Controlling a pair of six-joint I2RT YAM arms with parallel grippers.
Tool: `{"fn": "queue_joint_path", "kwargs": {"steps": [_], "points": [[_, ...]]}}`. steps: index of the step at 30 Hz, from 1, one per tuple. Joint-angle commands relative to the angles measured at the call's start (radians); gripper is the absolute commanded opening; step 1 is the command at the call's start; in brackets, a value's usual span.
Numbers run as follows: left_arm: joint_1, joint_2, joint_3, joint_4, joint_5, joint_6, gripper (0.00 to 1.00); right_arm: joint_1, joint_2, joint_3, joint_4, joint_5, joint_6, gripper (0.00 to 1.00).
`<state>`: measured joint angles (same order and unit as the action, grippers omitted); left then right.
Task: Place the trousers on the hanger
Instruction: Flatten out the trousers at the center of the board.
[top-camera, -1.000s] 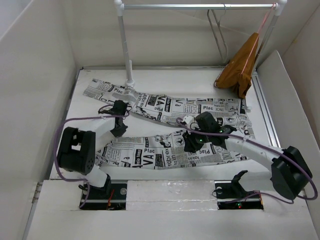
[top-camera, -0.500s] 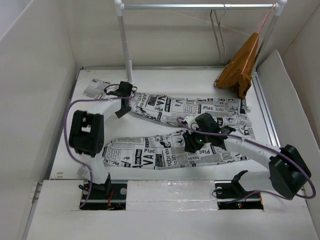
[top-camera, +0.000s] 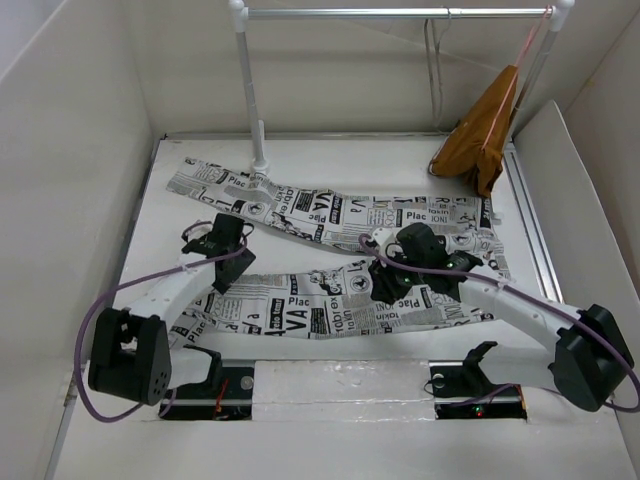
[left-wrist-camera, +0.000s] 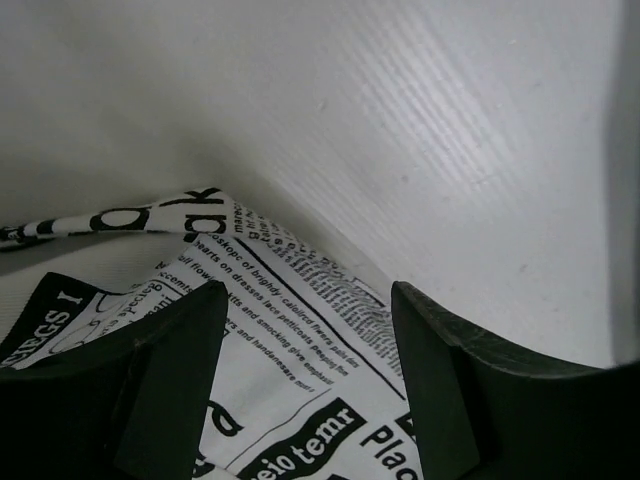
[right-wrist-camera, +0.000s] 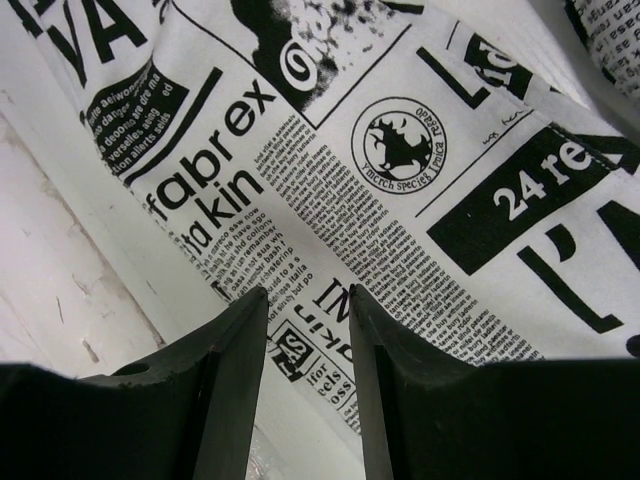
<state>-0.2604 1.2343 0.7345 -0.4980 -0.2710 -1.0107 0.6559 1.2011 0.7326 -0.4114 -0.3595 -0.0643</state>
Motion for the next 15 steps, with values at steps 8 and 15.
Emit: {"fn": "queue_joint_path", "kwargs": {"steps": [8,15], "points": [[0.0,0.226,0.017,0.095,-0.051,-0.097,0.4,0.005,-0.049,0.044,-0.023,-0.03,-0.029,0.44],[-0.056,0.412,0.294,0.118,-0.111,-0.011,0.0,0.005,-0.049,0.053,-0.033,-0.003,-0.028,0.44]]}}
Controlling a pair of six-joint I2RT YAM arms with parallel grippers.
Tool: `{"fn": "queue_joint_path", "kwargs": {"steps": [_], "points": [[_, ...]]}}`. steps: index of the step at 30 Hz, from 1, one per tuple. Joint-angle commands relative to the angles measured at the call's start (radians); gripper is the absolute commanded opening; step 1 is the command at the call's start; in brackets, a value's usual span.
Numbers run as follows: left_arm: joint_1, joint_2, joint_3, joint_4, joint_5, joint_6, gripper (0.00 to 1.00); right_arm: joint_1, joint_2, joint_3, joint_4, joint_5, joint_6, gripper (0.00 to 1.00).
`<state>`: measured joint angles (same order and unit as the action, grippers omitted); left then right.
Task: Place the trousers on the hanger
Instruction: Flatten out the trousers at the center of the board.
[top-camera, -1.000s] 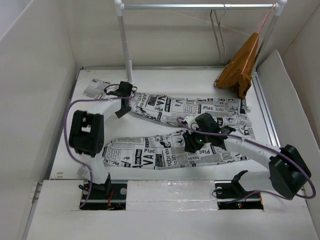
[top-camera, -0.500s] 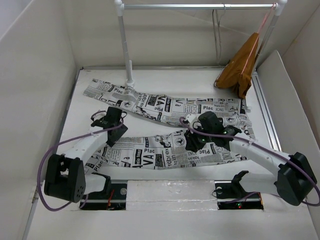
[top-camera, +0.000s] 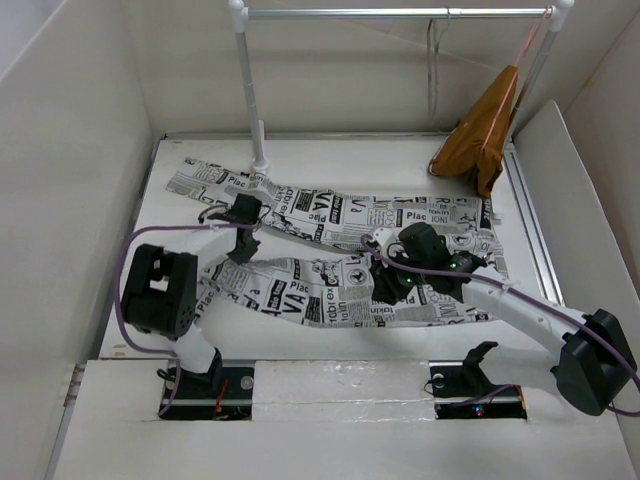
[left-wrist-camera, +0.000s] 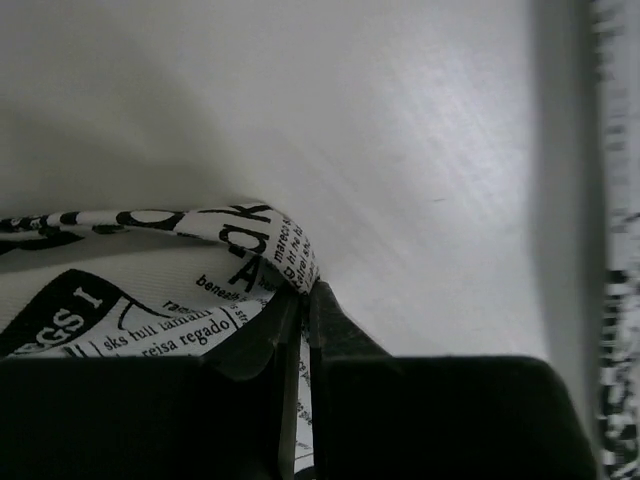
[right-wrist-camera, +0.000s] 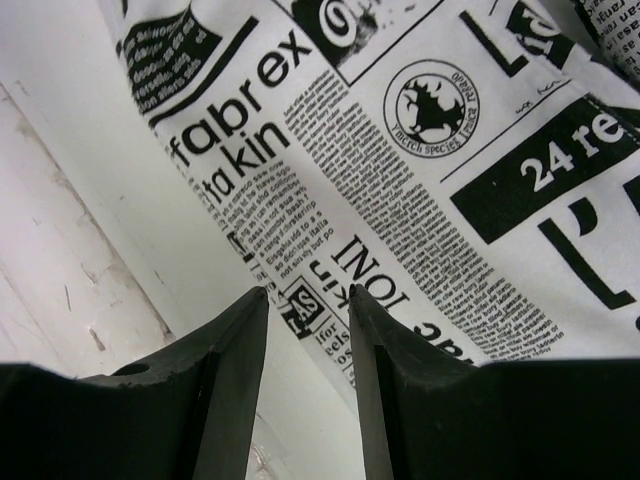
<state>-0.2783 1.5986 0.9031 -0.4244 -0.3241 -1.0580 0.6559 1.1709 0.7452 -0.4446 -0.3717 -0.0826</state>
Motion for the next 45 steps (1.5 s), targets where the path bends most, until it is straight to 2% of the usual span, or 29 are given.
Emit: {"fn": "queue_joint_path", "kwargs": {"steps": [1,4,5,6,8,9,10,11,14,16,18,19,20,21,22,24,25,26,29,31,33,34,35,37,38,39,42,44,45], "points": [[-0.051,0.076,0.166,0.021,-0.094,0.05,0.0,0.005,-0.017,0.04,0.0,0.017,-0.009,0.44],[-0.085,0.13,0.305,-0.02,-0.125,0.125,0.0,0.005,0.007,0.043,0.004,0.024,-0.009,0.44],[-0.085,0.144,0.339,-0.058,-0.135,0.122,0.03,0.005,0.012,0.045,0.004,0.019,-0.009,0.44],[-0.096,0.158,0.37,-0.094,-0.139,0.112,0.31,0.005,0.019,0.046,0.006,0.014,-0.008,0.44],[-0.096,0.152,0.355,-0.119,-0.119,0.124,0.63,0.005,0.021,0.046,0.009,0.016,-0.009,0.44],[-0.096,0.127,0.317,-0.116,-0.116,0.125,0.83,0.005,0.021,0.046,0.01,0.017,-0.008,0.44],[-0.096,0.01,0.257,-0.076,-0.101,0.141,0.93,0.005,0.018,0.046,0.01,0.017,-0.011,0.44],[-0.096,0.009,0.257,-0.076,-0.101,0.141,0.93,0.005,0.018,0.046,0.01,0.014,-0.011,0.44],[-0.049,-0.19,0.166,-0.05,-0.095,0.136,0.94,0.005,0.024,0.04,0.018,0.002,-0.017,0.44],[-0.009,-0.33,0.1,-0.047,-0.072,0.122,0.91,0.005,0.027,0.036,0.03,-0.007,-0.02,0.44],[0.136,-0.461,-0.005,-0.045,-0.043,0.087,0.88,0.005,0.036,0.033,0.037,-0.024,-0.031,0.44],[0.137,-0.462,-0.006,-0.037,-0.017,0.087,0.88,0.005,0.036,0.033,0.037,-0.024,-0.031,0.44],[0.262,-0.485,-0.036,-0.03,0.018,0.084,0.84,0.005,0.036,0.031,0.035,-0.027,-0.032,0.44],[0.333,-0.523,-0.093,-0.022,0.06,0.084,0.83,0.005,0.032,0.028,0.035,-0.027,-0.04,0.42],[0.394,-0.541,-0.121,0.022,0.142,0.09,0.82,0.005,0.032,0.028,0.032,-0.029,-0.043,0.4],[0.514,-0.56,-0.182,0.061,0.192,0.075,0.73,0.005,0.029,0.025,0.027,-0.03,-0.055,0.3],[0.54,-0.559,-0.19,0.087,0.233,0.066,0.7,0.005,0.029,0.026,0.018,-0.036,-0.059,0.19],[0.56,-0.548,-0.191,0.099,0.247,0.056,0.67,0.005,0.027,0.026,0.015,-0.041,-0.06,0.17],[0.582,-0.465,-0.162,0.139,0.266,0.009,0.6,0.005,0.012,0.014,0.021,-0.058,-0.049,0.16],[0.582,-0.353,-0.086,0.112,0.255,-0.031,0.59,0.014,0.007,0.01,0.018,-0.059,-0.048,0.17],[0.582,-0.216,0.03,0.057,0.246,-0.056,0.51,0.014,0.007,0.01,0.014,-0.055,-0.048,0.18],[0.582,-0.165,0.072,-0.008,0.238,-0.047,0.47,0.014,0.006,0.008,0.011,-0.052,-0.049,0.18],[0.582,-0.117,0.121,-0.048,0.228,-0.049,0.36,0.014,0.006,0.008,0.009,-0.049,-0.048,0.19],[0.582,0.006,0.238,-0.141,0.229,-0.046,0.3,0.014,0.007,0.008,0.01,-0.049,-0.045,0.19],[0.582,0.033,0.269,-0.164,0.223,-0.043,0.22,0.014,0.01,0.008,0.012,-0.05,-0.043,0.19],[0.582,0.075,0.307,-0.187,0.218,-0.046,0.18,0.014,0.015,0.008,0.014,-0.049,-0.042,0.19],[0.582,0.081,0.274,-0.136,0.238,-0.039,0.22,0.024,0.027,0.016,0.017,-0.052,-0.04,0.19],[0.582,0.063,0.237,-0.094,0.263,-0.042,0.4,0.024,0.036,0.022,0.015,-0.049,-0.04,0.19],[0.582,0.046,0.206,-0.079,0.269,-0.048,0.45,0.024,0.038,0.026,0.015,-0.047,-0.039,0.19]]}}
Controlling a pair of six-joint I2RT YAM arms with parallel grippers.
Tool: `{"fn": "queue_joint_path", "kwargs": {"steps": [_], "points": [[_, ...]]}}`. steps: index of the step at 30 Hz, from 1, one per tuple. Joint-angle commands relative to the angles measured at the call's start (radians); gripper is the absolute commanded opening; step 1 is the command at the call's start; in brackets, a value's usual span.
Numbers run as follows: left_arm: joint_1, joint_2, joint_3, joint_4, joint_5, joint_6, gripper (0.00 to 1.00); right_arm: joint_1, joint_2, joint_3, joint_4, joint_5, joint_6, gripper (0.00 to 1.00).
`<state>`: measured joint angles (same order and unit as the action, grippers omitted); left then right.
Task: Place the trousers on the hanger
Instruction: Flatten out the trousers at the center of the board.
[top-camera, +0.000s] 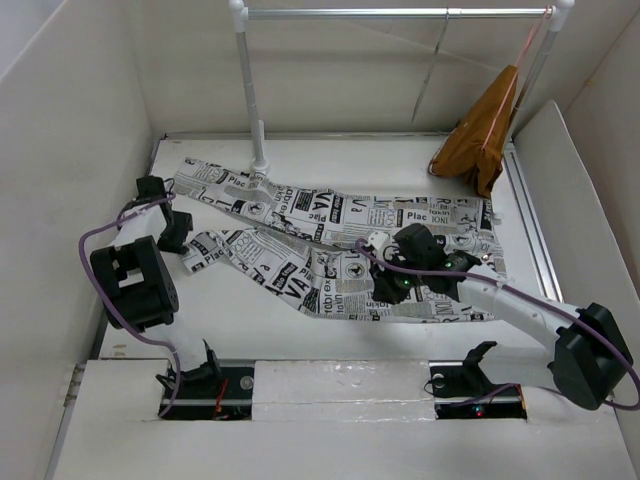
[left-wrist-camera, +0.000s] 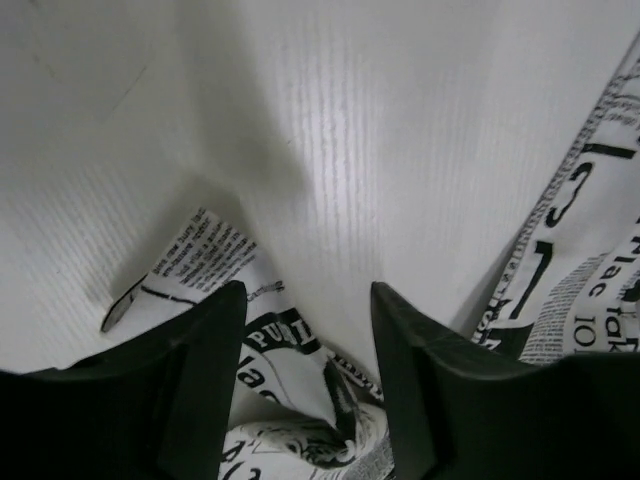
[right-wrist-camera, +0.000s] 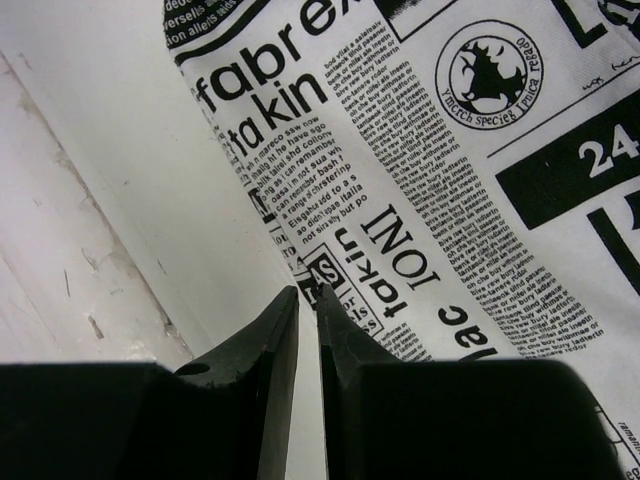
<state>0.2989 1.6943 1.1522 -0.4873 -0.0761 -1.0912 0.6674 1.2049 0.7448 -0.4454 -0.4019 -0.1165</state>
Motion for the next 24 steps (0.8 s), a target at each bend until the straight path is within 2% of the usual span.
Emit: {"fn": "queue_joint_path", "kwargs": {"steps": [1,2,4,10,13,16,19,22,24], "points": [[0.005,-0.057,-0.051,0.004,0.025,-0.016,0.5,0.012,0.008,0.031,0.016,-0.015,-0.005,0.19],[0.005,-0.061,-0.058,0.01,0.027,-0.018,0.6,0.012,0.007,0.031,0.016,-0.015,-0.006,0.19],[0.005,-0.056,-0.054,-0.009,0.021,-0.018,0.64,0.012,0.007,0.036,0.017,-0.012,-0.005,0.19],[0.005,-0.033,-0.032,-0.027,0.002,-0.012,0.62,0.012,-0.002,0.037,0.02,-0.005,0.001,0.19],[0.005,-0.007,-0.037,-0.016,0.01,-0.013,0.55,0.012,-0.007,0.044,0.013,0.002,0.001,0.19],[0.005,0.01,-0.042,-0.008,0.015,-0.015,0.43,0.012,-0.008,0.062,-0.004,0.014,0.001,0.19],[0.005,0.01,-0.048,0.0,0.009,-0.009,0.19,0.012,-0.021,0.09,-0.024,0.04,-0.002,0.19],[0.005,0.007,-0.052,0.007,0.016,0.004,0.0,0.012,-0.034,0.103,-0.041,0.051,0.0,0.2],[0.005,-0.002,-0.057,0.009,0.016,0.017,0.0,0.003,-0.056,0.119,-0.058,0.066,0.006,0.2]]}}
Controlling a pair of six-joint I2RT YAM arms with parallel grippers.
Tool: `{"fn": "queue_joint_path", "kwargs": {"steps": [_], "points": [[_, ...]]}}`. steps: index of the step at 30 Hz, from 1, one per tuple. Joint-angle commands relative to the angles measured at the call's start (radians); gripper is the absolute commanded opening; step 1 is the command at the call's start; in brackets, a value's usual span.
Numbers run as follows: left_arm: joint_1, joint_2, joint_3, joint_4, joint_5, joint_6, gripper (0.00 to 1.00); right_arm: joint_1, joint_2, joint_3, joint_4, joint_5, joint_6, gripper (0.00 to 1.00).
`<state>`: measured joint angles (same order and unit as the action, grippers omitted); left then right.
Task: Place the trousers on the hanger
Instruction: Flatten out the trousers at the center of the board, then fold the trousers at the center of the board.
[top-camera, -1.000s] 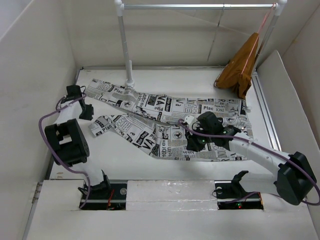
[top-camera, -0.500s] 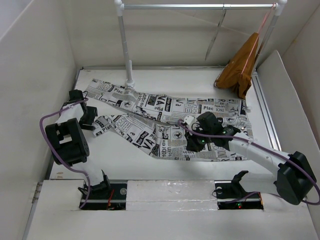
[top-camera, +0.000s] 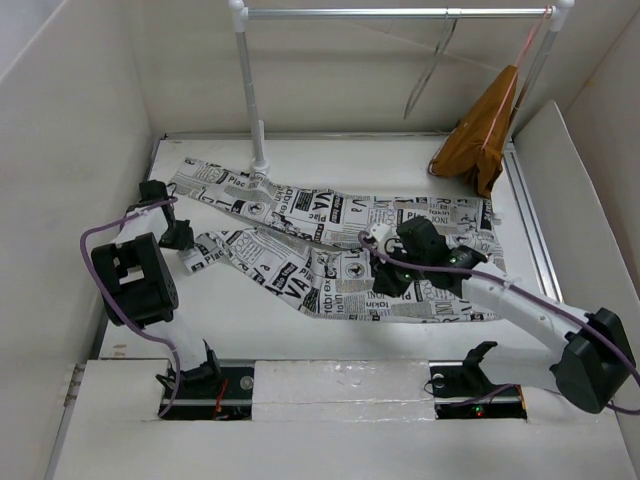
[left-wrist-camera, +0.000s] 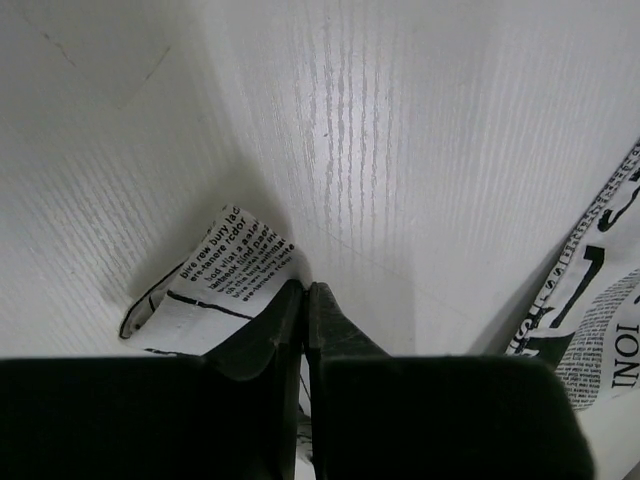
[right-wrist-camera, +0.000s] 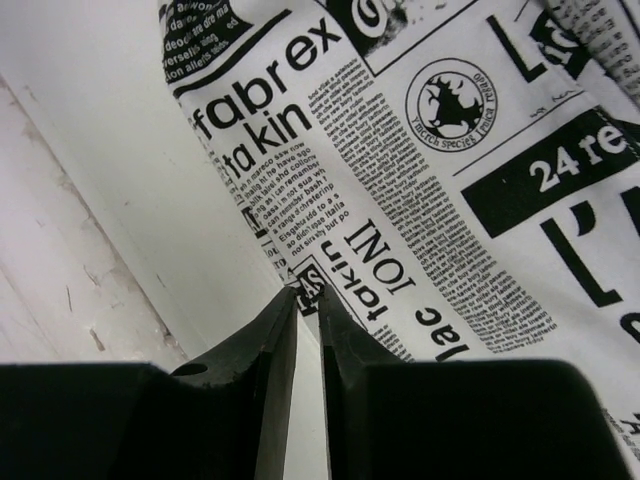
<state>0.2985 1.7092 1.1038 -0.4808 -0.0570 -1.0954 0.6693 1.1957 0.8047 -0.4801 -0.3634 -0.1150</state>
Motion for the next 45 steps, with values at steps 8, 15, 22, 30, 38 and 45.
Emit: {"fn": "queue_joint_path", "kwargs": {"steps": [8,15,22,30,38,45], "points": [[-0.048,-0.327,-0.013,-0.048,-0.151,0.11,0.0,-0.054,-0.209,0.062,-0.176,0.184,0.1,0.44],[-0.088,-0.725,-0.024,-0.142,-0.208,0.18,0.0,-0.292,-0.327,-0.087,-0.195,0.08,0.202,0.51],[-0.088,-0.93,-0.133,-0.114,-0.118,0.296,0.0,-0.554,-0.303,-0.159,-0.238,0.135,0.259,0.49],[-0.332,-1.098,-0.137,-0.133,-0.161,0.397,0.0,-0.807,-0.19,-0.062,-0.333,0.407,0.34,0.43],[-0.481,-1.126,-0.079,-0.153,-0.188,0.427,0.0,-1.165,-0.035,0.01,-0.439,0.584,0.524,0.44],[-0.57,-1.134,-0.091,-0.145,-0.259,0.433,0.0,-1.174,-0.002,-0.053,-0.428,0.574,0.667,0.47]]}}
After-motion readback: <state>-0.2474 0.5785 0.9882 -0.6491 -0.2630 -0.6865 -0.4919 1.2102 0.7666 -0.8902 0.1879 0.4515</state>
